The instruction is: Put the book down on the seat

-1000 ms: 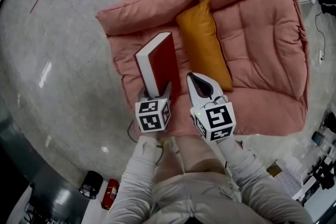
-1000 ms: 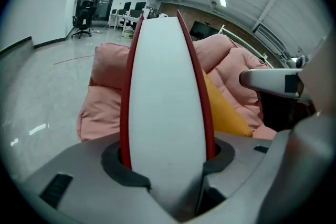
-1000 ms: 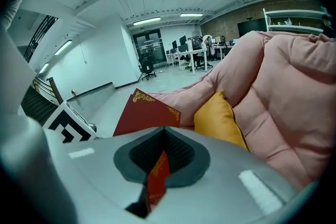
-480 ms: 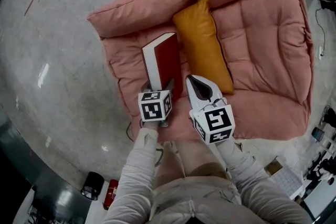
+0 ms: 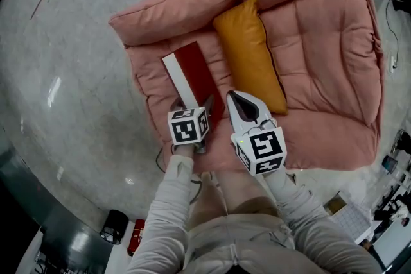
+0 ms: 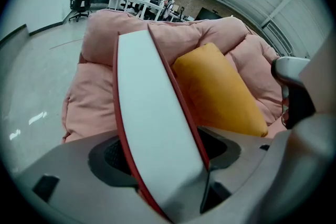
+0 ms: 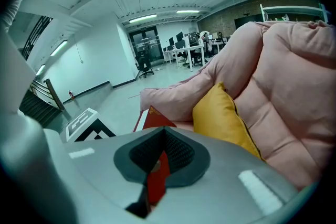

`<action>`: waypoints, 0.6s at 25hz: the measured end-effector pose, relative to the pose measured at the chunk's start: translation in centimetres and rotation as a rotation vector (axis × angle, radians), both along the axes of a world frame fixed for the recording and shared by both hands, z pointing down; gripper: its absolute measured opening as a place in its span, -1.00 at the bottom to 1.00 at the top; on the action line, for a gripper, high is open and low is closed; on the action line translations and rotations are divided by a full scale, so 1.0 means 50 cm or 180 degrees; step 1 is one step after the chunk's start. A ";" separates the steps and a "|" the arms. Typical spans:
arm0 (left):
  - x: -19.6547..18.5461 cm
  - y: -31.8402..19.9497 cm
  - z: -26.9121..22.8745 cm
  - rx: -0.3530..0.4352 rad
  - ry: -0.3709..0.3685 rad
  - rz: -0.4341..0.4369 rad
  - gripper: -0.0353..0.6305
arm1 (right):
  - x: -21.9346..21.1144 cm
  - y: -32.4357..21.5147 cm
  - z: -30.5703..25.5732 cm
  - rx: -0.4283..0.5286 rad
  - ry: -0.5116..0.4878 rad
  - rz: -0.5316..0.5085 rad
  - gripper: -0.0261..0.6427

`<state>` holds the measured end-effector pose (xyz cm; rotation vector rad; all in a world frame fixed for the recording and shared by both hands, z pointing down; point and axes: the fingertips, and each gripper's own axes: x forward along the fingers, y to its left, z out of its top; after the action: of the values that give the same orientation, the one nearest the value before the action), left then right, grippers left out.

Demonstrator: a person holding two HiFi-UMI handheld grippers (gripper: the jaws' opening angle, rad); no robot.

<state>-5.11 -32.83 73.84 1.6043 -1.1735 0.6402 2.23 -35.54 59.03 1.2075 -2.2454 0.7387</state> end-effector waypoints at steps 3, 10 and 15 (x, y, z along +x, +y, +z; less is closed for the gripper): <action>-0.013 0.005 -0.001 -0.0049 0.0014 -0.0152 0.20 | -0.004 -0.002 -0.007 0.0024 -0.0003 -0.0014 -0.92; -0.053 0.017 -0.025 -0.0035 -0.0054 -0.0326 0.26 | -0.020 0.006 -0.029 0.0063 -0.0014 -0.0063 -0.92; -0.073 0.022 -0.066 0.0095 -0.0080 -0.0410 0.26 | -0.028 0.017 -0.049 0.0095 -0.0016 -0.0098 -0.92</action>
<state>-8.76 -31.73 70.54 1.5352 -1.2988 0.5633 0.82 -34.67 56.59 1.1833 -2.2815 0.6995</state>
